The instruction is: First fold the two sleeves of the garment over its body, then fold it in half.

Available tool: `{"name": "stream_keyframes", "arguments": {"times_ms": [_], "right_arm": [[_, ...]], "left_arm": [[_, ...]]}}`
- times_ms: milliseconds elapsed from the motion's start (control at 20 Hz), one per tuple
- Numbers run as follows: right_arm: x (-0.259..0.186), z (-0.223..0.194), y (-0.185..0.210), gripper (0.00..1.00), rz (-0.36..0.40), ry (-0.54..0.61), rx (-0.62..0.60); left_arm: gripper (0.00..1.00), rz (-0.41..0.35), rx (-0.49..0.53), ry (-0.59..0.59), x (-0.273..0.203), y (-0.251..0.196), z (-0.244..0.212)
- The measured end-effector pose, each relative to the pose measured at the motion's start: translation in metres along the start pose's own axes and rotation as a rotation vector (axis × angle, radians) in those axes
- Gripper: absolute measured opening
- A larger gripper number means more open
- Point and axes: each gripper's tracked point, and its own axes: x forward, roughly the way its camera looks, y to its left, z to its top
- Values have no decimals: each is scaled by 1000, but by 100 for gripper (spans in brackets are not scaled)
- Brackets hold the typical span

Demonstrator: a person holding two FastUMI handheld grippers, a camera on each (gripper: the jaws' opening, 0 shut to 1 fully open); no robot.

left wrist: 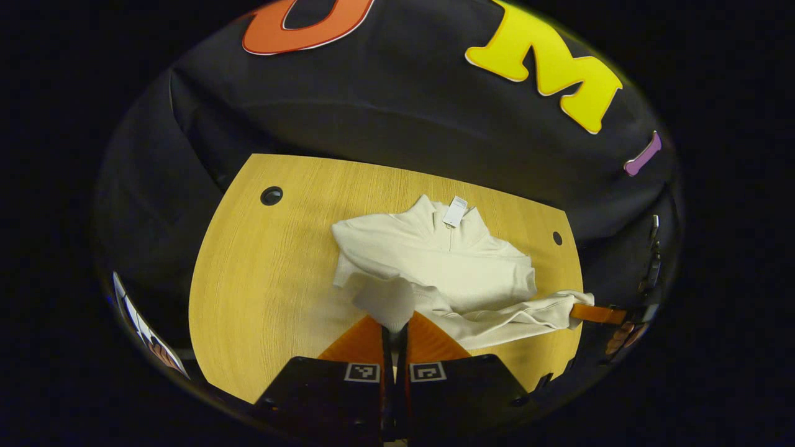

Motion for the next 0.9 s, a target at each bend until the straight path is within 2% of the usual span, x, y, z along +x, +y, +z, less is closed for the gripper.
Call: {"name": "stream_keyframes", "arguments": {"times_ms": [250,350,500,700,750,800,900], "right_arm": [[60,47,10,2,-21,14,-7],[92,59,14,2,-24,22,7],[130,71,10,2,-51,24,51],[157,78,4,4,-76,3,90],[161,77,3,2,-89,0,86],[164,75,2,4,-96,-7,80],[165,75,0,6,-105,-17,53]], "left_arm": [[3,30,-18,56,65,9,28],[4,58,0,99,98,21,28],[4,59,-12,149,136,32,26],[5,59,-4,183,165,39,19],[10,52,8,175,170,37,23],[6,52,12,176,174,38,24],[12,47,7,176,182,37,24]]}}
